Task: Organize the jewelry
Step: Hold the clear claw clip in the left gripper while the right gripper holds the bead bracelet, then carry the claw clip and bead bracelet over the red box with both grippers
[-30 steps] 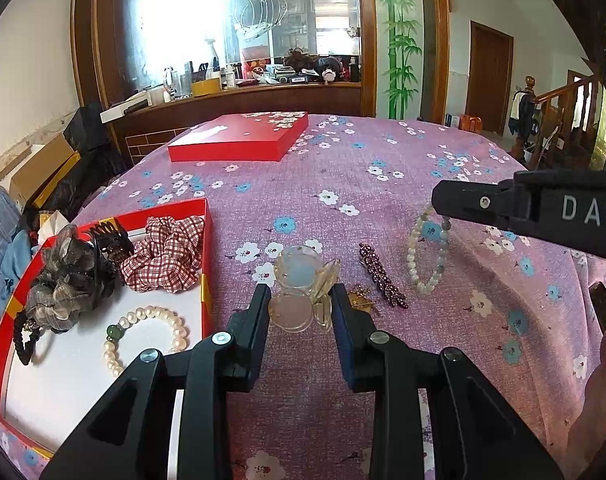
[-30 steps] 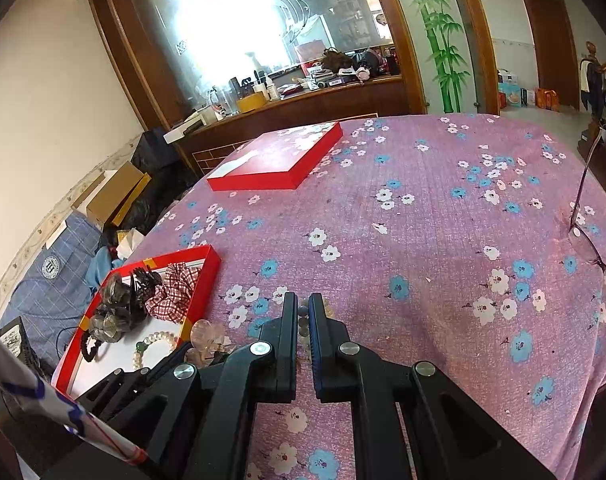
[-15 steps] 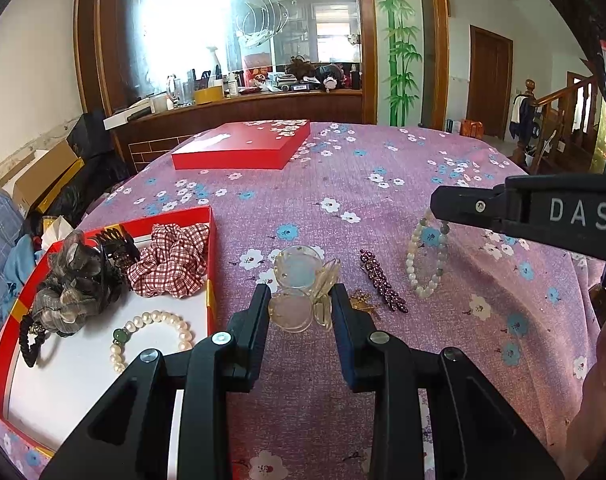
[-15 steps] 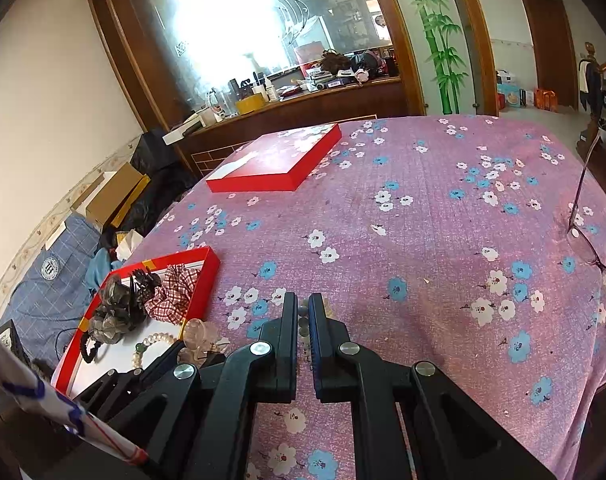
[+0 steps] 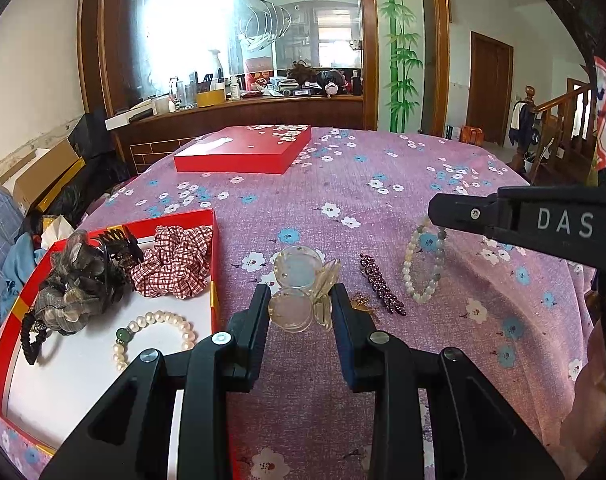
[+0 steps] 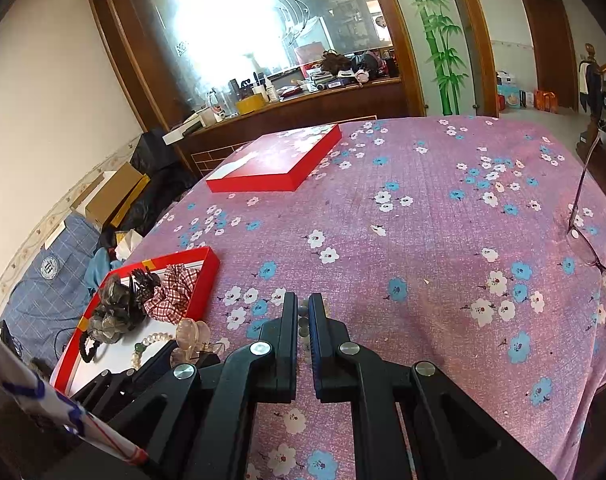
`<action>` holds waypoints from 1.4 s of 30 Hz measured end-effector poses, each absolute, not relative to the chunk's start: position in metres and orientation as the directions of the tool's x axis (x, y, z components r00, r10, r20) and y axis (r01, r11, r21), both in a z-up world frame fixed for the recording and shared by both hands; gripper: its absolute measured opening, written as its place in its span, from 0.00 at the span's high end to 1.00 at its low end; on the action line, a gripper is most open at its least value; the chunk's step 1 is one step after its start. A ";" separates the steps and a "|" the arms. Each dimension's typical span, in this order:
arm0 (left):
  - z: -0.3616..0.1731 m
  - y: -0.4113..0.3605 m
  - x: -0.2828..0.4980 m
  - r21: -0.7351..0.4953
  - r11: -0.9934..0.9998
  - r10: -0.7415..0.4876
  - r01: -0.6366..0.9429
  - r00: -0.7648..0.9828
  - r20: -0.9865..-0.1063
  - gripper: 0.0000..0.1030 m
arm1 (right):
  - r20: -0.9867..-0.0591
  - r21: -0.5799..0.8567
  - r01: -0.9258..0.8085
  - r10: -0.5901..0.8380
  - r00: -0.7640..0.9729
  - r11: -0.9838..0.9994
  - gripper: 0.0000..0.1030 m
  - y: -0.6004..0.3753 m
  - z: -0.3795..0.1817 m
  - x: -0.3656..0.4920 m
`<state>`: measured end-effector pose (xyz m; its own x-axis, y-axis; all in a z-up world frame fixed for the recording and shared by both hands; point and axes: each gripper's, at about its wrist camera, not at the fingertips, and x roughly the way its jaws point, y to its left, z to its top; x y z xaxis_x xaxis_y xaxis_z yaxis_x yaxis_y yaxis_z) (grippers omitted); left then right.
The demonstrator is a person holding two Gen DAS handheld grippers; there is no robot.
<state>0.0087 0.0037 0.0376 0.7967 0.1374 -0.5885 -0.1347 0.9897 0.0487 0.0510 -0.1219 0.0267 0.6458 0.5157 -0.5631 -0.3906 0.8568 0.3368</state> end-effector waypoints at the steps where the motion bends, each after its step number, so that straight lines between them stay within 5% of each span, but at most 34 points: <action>1: 0.038 0.004 0.009 0.048 0.990 0.137 -0.135 0.797 -0.588 0.72 | -0.563 0.337 -0.389 0.515 0.646 0.857 0.94 -0.122 0.026 0.051; 17: 0.056 0.024 -0.009 -0.026 0.989 0.106 -0.148 0.812 -0.574 0.72 | -0.518 0.355 -0.387 0.524 0.676 0.851 0.94 -0.117 0.050 0.031; 29: 0.072 0.118 -0.062 -0.119 0.959 0.146 -0.256 0.813 -0.564 0.72 | -0.515 0.376 -0.517 0.638 0.573 0.769 0.94 -0.036 0.060 -0.015; 42: 0.033 0.214 -0.090 -0.173 0.900 0.187 -0.401 0.712 -0.677 0.72 | -0.561 0.418 -0.648 0.742 0.367 0.636 0.93 0.066 0.031 -0.043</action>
<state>-0.0901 0.2138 0.0331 0.7115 0.1868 -0.6774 -0.4010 0.8996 -0.1731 -0.0431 0.0655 0.0306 0.3668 0.7424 -0.5606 -0.6482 0.6362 0.4185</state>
